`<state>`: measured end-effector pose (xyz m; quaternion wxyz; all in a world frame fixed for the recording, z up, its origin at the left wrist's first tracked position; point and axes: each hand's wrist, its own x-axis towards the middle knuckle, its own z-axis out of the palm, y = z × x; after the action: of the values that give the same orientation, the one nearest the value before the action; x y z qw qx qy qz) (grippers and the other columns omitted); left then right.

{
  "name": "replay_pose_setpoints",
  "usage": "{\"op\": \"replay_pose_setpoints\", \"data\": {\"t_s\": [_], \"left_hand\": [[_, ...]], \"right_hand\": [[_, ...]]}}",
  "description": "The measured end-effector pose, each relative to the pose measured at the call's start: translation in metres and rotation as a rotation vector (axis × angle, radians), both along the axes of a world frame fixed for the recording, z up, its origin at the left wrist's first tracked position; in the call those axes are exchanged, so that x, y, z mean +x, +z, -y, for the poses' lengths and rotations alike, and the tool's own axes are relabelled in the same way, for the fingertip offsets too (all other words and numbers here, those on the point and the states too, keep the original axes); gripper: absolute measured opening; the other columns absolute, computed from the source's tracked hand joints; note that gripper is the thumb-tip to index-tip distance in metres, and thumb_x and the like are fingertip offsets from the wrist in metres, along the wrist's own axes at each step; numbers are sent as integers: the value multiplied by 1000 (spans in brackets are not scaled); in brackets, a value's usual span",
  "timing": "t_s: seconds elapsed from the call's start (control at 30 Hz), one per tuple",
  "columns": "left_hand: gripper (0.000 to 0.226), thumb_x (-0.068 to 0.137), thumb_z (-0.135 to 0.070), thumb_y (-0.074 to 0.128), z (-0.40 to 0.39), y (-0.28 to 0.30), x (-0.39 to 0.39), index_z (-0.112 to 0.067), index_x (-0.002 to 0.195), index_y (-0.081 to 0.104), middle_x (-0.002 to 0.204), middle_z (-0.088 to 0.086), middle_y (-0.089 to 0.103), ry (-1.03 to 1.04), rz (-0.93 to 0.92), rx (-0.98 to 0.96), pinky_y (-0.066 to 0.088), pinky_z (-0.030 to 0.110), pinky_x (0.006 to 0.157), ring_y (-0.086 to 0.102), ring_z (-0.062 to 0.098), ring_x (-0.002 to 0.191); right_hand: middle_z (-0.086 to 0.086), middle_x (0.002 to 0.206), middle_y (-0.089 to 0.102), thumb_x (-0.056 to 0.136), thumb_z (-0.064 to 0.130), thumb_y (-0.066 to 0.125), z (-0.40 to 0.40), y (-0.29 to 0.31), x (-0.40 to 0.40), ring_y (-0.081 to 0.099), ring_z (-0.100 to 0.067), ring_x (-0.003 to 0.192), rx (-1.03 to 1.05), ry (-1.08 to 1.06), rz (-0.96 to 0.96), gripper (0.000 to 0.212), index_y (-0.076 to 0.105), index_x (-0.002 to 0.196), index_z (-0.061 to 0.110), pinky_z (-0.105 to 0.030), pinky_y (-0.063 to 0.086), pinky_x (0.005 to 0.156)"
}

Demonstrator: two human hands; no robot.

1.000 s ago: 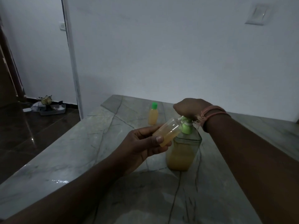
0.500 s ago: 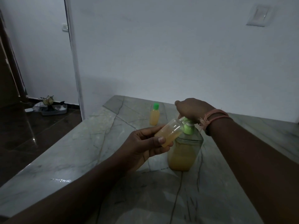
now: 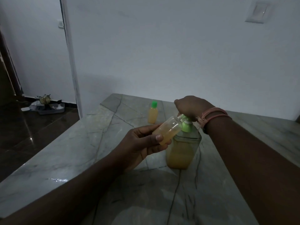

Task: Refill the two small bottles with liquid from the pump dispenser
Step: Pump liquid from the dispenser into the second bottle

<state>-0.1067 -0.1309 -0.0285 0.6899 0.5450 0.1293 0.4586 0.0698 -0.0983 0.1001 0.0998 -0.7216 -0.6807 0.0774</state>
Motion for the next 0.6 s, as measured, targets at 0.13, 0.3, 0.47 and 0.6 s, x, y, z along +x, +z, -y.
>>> {"op": "replay_pose_setpoints", "data": {"t_s": [0.13,0.3,0.47,0.6], "left_hand": [[49,80,-27,83,-2,-2,-1,-21,127,70,123,16,69,-6,-16,12,57,31,86,69,32,111],[41,85,-20,77,-1,-2,-1,-23,125,71,123,15,70,3,-13,11,57,29,86,69,32,111],[45,83,-21,78,-1,-2,-1,-20,127,70,124,14,69,13,-6,8,57,31,86,69,33,111],[46,84,-16,74,-2,-2,-1,-14,129,68,120,17,70,23,-23,9,58,31,84,70,32,107]], "right_hand": [[-20,112,59,94,1,35,-1,-6,-4,53,-27,86,-19,-17,-12,27,47,71,7,-25,34,66],[-13,85,57,95,10,37,-2,0,-4,43,-18,62,-19,-19,33,28,47,69,8,-25,31,55],[-15,110,65,97,13,32,-9,-4,0,59,-27,93,21,-1,25,37,65,105,-2,-28,41,75],[-14,122,62,95,11,32,-7,-8,-2,56,-28,106,14,-17,-2,37,64,110,0,-31,41,86]]}}
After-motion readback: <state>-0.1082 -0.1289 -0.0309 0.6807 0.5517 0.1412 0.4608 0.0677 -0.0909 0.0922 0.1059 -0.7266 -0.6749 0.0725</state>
